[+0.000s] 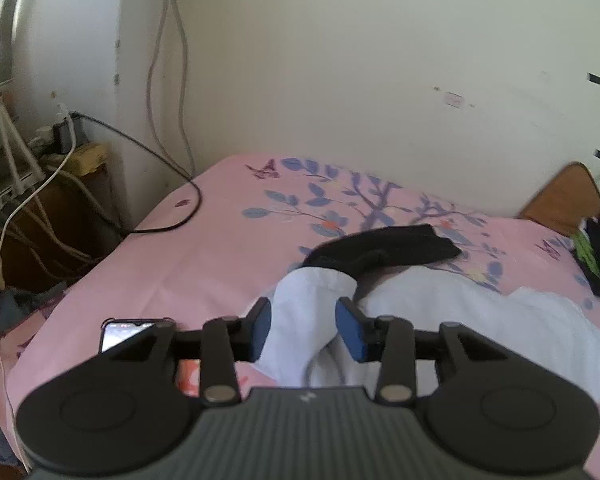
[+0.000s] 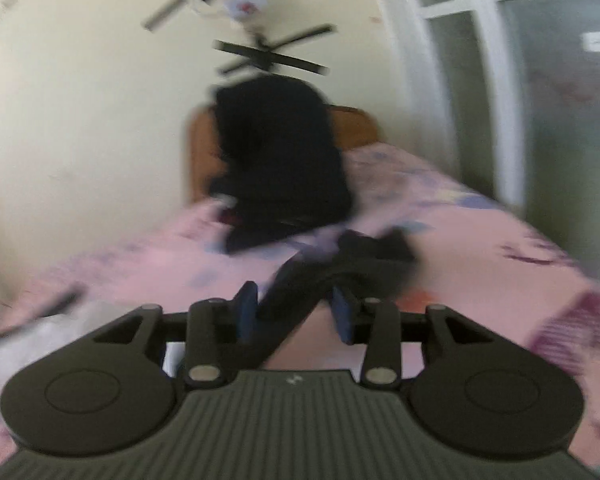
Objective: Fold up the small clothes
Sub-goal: 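Lift the white shirt with both grippers and shake it out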
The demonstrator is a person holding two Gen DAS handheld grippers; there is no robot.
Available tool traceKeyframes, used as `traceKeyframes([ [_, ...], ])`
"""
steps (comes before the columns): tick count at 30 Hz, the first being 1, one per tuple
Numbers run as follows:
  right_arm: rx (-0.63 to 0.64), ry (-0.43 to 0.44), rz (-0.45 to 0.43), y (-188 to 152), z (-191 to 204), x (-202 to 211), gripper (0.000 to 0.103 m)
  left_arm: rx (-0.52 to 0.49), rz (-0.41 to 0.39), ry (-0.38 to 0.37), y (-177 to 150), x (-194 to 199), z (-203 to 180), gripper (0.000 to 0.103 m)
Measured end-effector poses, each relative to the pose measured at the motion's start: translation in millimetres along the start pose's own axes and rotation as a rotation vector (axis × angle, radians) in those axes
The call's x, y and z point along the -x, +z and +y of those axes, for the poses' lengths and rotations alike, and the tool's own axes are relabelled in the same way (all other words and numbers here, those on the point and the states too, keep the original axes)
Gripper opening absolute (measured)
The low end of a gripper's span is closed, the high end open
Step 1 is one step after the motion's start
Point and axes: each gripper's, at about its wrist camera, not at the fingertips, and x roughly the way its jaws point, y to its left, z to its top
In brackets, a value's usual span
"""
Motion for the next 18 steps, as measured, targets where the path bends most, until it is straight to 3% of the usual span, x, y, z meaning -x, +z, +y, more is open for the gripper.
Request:
traceKeyframes([
  [2,0.01,-0.06,-0.025,9,0,1,0.046,-0.047,-0.061,-0.028,11,0,-11,0.045],
  [3,0.001,-0.041,-0.056,15,1,6,0.046,-0.077,-0.084,-0.044,16,1,-22,0.052],
  [5,0.006,0.037,-0.102,22,9,9,0.05,-0.154,-0.094,-0.085,25,-6,-45,0.057],
  [7,0.061,0.106,-0.121,25,31,6,0.064,-0.229,-0.072,-0.115,27,-20,-72,0.067],
  [9,0.143,0.209,-0.103,23,59,-11,0.075,-0.314,-0.047,-0.154,29,-43,-89,0.092],
  [12,0.236,0.345,0.011,14,101,-55,0.081,-0.369,0.045,-0.186,27,-93,-95,0.094],
  [16,0.311,0.453,0.22,-3,148,-123,0.083,-0.336,0.2,-0.202,24,-148,-81,0.088],
  [17,0.333,0.452,0.256,-7,158,-133,0.083,-0.325,0.24,-0.209,23,-157,-80,0.07],
  [18,0.357,0.447,0.284,-8,167,-144,0.083,-0.321,0.275,-0.244,21,-164,-75,0.039],
])
